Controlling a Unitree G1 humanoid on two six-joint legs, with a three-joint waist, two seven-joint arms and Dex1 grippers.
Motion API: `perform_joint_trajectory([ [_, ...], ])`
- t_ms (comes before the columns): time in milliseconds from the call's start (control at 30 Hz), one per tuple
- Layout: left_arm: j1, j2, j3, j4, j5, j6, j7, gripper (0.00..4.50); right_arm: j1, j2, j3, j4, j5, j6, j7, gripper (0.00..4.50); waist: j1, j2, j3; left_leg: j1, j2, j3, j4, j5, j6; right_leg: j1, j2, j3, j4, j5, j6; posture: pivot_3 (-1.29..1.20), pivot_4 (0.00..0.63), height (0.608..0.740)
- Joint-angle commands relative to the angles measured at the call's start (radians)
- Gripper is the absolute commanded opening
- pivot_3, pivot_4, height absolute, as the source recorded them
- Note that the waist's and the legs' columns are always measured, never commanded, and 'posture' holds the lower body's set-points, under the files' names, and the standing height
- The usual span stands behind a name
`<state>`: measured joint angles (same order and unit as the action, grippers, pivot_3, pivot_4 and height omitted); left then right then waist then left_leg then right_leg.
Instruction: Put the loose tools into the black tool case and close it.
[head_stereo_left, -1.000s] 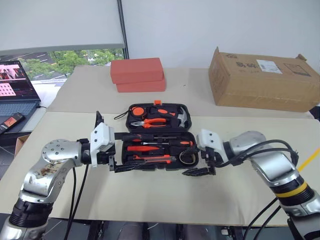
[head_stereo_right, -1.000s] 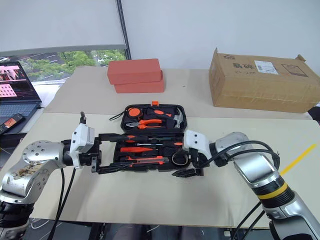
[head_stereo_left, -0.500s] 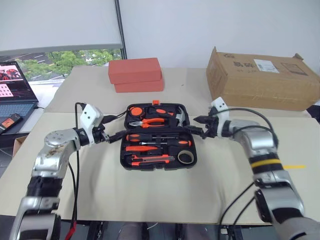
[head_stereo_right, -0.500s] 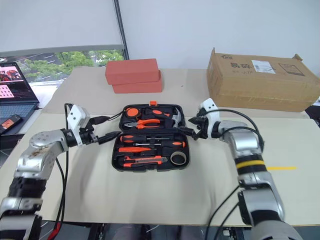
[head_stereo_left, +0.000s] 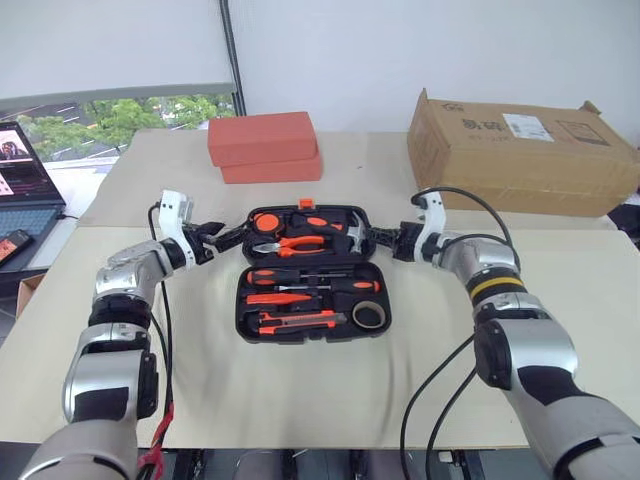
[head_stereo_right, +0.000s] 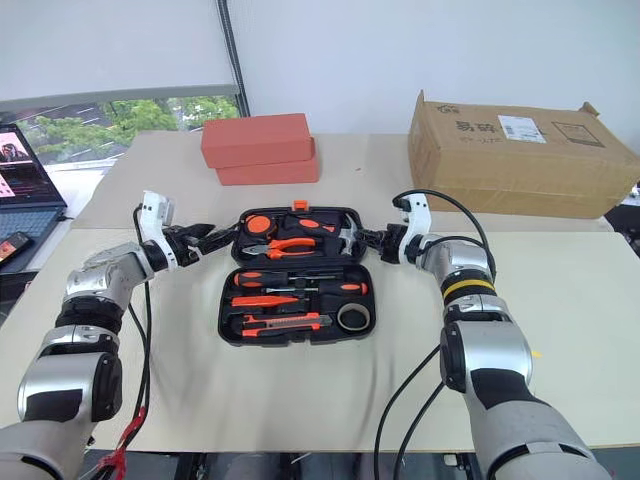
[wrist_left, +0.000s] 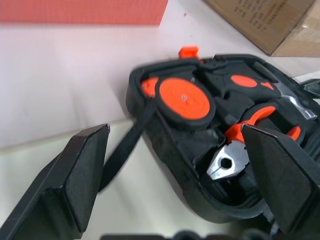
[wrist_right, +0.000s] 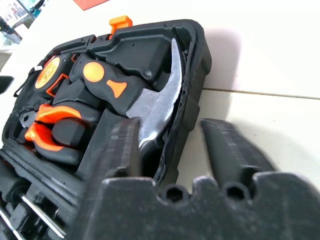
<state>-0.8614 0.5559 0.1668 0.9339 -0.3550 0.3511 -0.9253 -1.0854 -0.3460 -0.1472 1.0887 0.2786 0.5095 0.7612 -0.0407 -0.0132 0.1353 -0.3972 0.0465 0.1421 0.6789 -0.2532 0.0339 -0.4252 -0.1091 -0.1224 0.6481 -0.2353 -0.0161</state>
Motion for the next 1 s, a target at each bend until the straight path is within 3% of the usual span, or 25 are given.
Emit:
perform_joint_trajectory([
  [33,-0.038,0.001,0.032,0.006,-0.013,0.014,-0.015,4.50,-0.028,-0.012,-0.005,-0.012,-0.006,-0.014,0.028,0.81,-0.004,0.000,0.000,0.000,0.000,0.000,0.000,0.000,-0.001,0.000,0.000,0.000,0.000,0.000,0.000,0.00,0.150,0.711],
  [133,-0.039,-0.004,0.039,0.020,-0.011,0.022,-0.019,4.50,-0.030,-0.010,-0.010,-0.013,-0.010,-0.016,0.027,0.10,-0.007,0.000,0.000,0.001,0.000,0.000,0.000,0.001,-0.002,0.000,0.000,0.001,0.001,0.000,0.000,0.00,0.150,0.711],
  [667,-0.089,-0.033,0.049,0.153,0.035,0.019,0.054,4.50,-0.019,-0.006,-0.006,-0.003,-0.063,-0.074,0.002,0.10,-0.005,0.000,0.000,0.001,0.000,0.000,0.000,0.001,-0.002,0.000,0.000,0.000,0.001,0.000,0.000,0.00,0.150,0.711],
  [767,-0.099,-0.047,0.053,0.169,0.043,0.020,0.062,3.77,-0.017,-0.004,-0.001,-0.008,-0.067,-0.088,0.002,0.00,-0.005,0.000,0.000,0.001,0.000,0.000,0.000,0.001,-0.002,0.000,0.000,0.000,0.001,0.000,0.000,0.00,0.150,0.711],
  [933,-0.118,-0.067,0.052,0.194,0.053,0.016,0.072,1.75,-0.014,-0.005,-0.001,-0.010,-0.070,-0.098,-0.001,0.00,-0.005,0.000,0.000,0.001,0.000,0.000,0.000,0.001,-0.002,0.000,0.000,0.000,0.001,0.000,0.000,0.00,0.150,0.711],
  [1000,-0.124,-0.069,0.063,0.205,0.049,0.014,0.083,1.14,-0.014,-0.008,-0.002,-0.013,-0.069,-0.101,-0.001,0.00,-0.005,0.000,0.000,0.001,0.000,0.000,0.000,0.001,-0.002,0.000,0.000,0.000,0.001,0.000,0.000,0.00,0.150,0.711],
])
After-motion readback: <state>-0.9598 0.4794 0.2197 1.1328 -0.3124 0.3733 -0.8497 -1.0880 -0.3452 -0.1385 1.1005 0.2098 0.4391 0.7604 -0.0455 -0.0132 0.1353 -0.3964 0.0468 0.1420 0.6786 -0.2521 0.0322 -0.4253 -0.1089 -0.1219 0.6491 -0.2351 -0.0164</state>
